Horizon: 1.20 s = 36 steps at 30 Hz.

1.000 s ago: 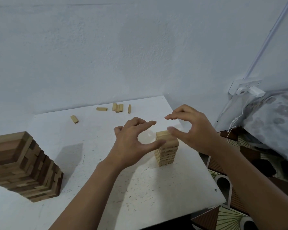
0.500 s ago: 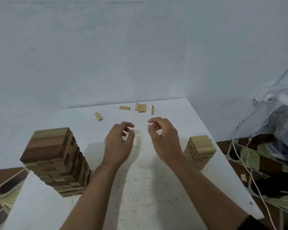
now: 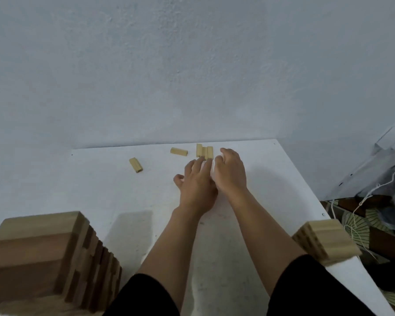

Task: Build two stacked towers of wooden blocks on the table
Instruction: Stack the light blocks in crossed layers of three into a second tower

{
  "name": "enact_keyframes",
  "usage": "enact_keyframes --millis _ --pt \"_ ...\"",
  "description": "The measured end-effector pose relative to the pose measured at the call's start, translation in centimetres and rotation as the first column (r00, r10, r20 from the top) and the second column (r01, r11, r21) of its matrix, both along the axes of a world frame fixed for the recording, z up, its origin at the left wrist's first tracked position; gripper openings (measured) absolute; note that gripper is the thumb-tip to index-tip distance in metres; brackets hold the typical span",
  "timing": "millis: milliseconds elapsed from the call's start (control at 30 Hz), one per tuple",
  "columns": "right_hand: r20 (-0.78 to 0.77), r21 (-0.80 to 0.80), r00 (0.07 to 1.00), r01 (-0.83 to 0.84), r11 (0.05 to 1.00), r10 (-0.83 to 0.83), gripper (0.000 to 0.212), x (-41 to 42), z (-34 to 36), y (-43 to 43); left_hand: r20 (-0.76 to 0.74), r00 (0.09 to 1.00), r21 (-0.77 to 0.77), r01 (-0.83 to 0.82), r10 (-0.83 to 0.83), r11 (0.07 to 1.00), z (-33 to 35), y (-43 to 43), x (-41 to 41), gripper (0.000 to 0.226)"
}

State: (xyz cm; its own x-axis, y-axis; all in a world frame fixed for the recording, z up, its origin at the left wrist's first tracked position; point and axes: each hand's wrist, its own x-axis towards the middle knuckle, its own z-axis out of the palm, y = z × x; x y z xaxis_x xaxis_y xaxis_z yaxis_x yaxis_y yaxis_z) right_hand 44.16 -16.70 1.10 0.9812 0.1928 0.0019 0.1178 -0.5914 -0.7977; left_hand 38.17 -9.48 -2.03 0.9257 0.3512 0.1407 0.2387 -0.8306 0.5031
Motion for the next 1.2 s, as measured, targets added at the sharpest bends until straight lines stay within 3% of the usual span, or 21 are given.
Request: enact_keyframes --millis 233,333,667,900,1033,1200 --pt "-0.031 -0.189 0.997 -0.08 0.979 0.076 0.048 1.4 -1.6 0.4 -0.209 0.977 0.167 0.07 -0.034 0.984 -1.1 1.4 4.1 0.076" --pt "-0.023 -0.171 0.996 -0.086 0.981 0.083 0.048 1.5 -1.2 0.2 -0.258 0.966 0.221 0.089 -0.03 0.971 -1.2 1.0 4.3 0.075" --pt "0.056 -0.055 0.997 -0.054 0.997 0.057 0.036 -3.6 -1.4 -1.8 -0.141 0.988 0.188 0.088 -0.062 0.978 -0.6 -1.7 -2.9 0.064" --pt "0.164 -0.017 0.977 -0.134 0.991 0.135 0.031 -11.7 -2.9 -5.1 0.068 0.994 0.152 0.07 -0.081 0.986 -2.2 -4.1 -12.3 0.055" --pt "0.187 -0.013 0.958 -0.22 0.976 0.218 0.026 -16.3 -3.7 -7.7 0.069 0.993 0.197 0.08 -0.095 0.977 -2.3 -5.7 -17.5 0.063" --pt "0.303 -0.062 0.908 -0.284 0.957 0.289 0.018 -20.4 -4.1 -10.5 0.107 0.983 0.262 0.118 -0.15 0.958 -2.3 -5.8 -22.4 0.045"
